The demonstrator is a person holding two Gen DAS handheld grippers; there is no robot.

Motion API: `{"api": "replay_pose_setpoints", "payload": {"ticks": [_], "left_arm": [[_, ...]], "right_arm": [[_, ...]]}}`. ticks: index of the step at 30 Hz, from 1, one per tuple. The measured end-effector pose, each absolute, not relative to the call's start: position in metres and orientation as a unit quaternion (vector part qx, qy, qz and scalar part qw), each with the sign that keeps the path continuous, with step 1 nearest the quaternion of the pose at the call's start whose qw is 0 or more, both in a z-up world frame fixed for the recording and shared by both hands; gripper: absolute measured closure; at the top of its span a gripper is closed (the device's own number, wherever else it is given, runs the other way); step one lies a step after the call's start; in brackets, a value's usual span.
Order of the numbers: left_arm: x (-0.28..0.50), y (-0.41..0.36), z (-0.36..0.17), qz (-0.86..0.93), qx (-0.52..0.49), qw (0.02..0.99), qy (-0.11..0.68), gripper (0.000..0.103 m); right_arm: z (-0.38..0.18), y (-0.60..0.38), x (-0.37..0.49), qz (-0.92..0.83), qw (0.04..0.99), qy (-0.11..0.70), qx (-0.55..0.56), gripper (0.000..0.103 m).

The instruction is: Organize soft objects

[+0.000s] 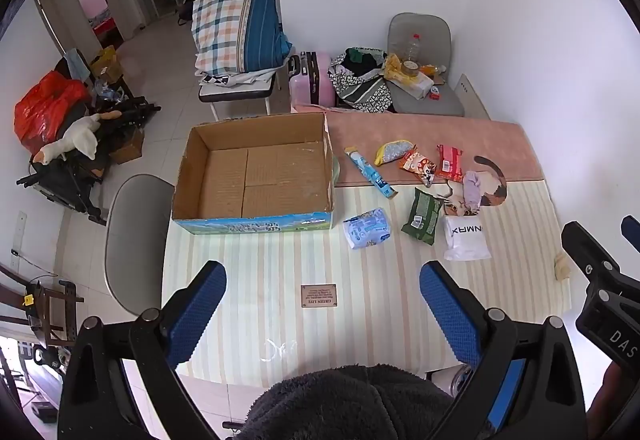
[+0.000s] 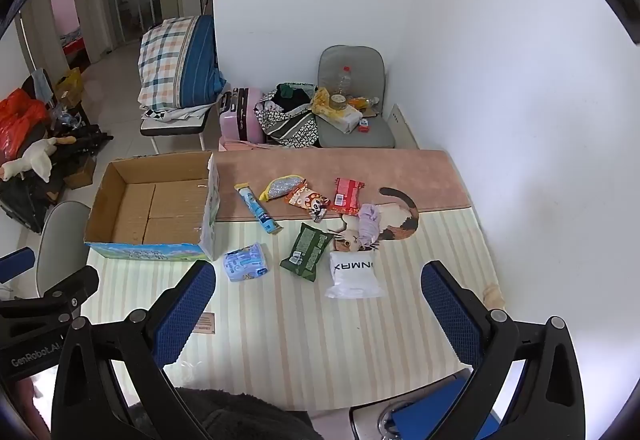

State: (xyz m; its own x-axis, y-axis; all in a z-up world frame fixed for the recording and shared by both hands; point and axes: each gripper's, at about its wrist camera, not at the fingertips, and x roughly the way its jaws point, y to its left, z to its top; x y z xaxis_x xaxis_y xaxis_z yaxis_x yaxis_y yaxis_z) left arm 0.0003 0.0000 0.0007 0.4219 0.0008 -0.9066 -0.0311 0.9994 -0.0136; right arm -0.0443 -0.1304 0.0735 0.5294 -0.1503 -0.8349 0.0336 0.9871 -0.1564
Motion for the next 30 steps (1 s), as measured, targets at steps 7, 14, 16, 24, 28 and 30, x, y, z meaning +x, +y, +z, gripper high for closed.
{"api": "replay_pose_setpoints", "payload": {"ticks": [7, 14, 16, 24, 28, 30], "left_arm": [[-0.005, -0.004, 0.003, 0.001, -0.014, 0.849, 0.528, 0.004], [-0.006, -0.010, 0.008, -0.002, -0.013, 0.850, 0.527, 0.004], [-0.005, -0.010, 0.008, -0.002, -0.013, 0.850, 0.527, 0.004], [-0.005, -0.014, 0.012, -0.003, -0.012, 0.850, 0.526, 0.004], [-0.004, -0.016, 0.012, -0.002, -0.012, 0.851, 0.525, 0.004], [-0.003, -0.017, 0.012, -0.001, -0.012, 0.852, 0.524, 0.004]], "right_arm": [[0.078, -0.138, -0.046, -0.055, 0.875, 0.478, -0.055, 0.000], [0.081, -0.142, -0.052, -0.057, 0.877, 0.473, -0.055, 0.000], [0.082, -0.141, -0.054, -0.057, 0.878, 0.472, -0.055, 0.000], [0.083, -0.144, -0.051, -0.056, 0.878, 0.472, -0.054, 0.000], [0.087, -0.147, -0.053, -0.056, 0.879, 0.471, -0.054, 0.000], [0.094, -0.151, -0.053, -0.056, 0.880, 0.469, -0.056, 0.000]]}}
